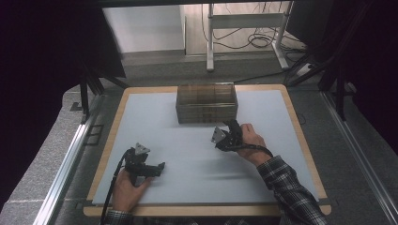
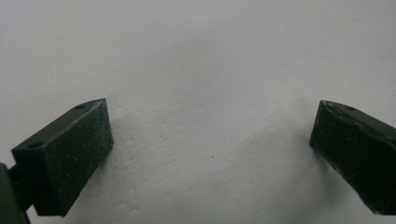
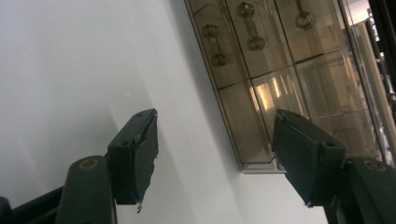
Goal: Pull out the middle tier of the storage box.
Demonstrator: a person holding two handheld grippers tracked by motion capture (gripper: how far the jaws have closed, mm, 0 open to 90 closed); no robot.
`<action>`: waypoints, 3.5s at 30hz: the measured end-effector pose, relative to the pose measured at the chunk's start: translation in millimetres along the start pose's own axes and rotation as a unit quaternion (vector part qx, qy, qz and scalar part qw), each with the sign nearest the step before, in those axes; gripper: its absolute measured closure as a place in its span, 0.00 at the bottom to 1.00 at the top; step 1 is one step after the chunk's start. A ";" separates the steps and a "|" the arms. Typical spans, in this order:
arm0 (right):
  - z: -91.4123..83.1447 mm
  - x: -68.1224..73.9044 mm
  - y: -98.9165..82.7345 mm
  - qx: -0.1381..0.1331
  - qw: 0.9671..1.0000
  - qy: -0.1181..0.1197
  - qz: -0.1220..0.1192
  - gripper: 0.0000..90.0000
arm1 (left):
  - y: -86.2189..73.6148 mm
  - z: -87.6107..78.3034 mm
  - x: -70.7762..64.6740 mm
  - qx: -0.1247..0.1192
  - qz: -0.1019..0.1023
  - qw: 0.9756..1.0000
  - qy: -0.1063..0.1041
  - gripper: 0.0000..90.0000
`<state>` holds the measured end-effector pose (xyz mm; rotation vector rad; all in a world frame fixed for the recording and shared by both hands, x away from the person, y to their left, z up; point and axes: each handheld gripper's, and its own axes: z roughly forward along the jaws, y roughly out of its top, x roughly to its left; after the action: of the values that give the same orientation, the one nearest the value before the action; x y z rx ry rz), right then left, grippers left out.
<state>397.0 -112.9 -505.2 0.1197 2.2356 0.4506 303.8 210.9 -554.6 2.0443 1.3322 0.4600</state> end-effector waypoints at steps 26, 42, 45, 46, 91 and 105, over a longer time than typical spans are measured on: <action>23.9 4.5 17.4 0.018 0.994 -0.060 -0.089 0.44 | 0.0 -0.3 0.3 0.002 0.002 1.000 0.000 0.00; 37.9 7.5 26.6 0.025 0.988 -0.090 -0.124 0.48 | 0.0 -0.2 0.2 0.001 0.002 1.000 0.000 0.00; 40.5 9.1 27.7 0.027 0.985 -0.100 -0.136 0.49 | 0.0 -0.3 0.2 0.001 0.002 1.000 0.000 0.00; 40.8 9.1 27.9 0.029 0.984 -0.100 -0.141 0.49 | 0.0 -0.3 0.2 0.002 0.002 1.000 0.000 0.00; 65.7 18.1 43.7 0.048 0.962 -0.181 -0.197 0.90 | -0.1 -0.2 -0.1 0.001 0.000 1.000 0.000 0.00; 55.9 23.2 41.3 0.037 0.962 -0.176 -0.204 0.90 | -0.2 -0.2 -0.1 0.001 -0.001 1.000 0.000 0.00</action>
<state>421.6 -53.4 -540.2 -0.2048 1.8600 0.1075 303.5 210.9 -554.5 2.0457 1.3343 0.4572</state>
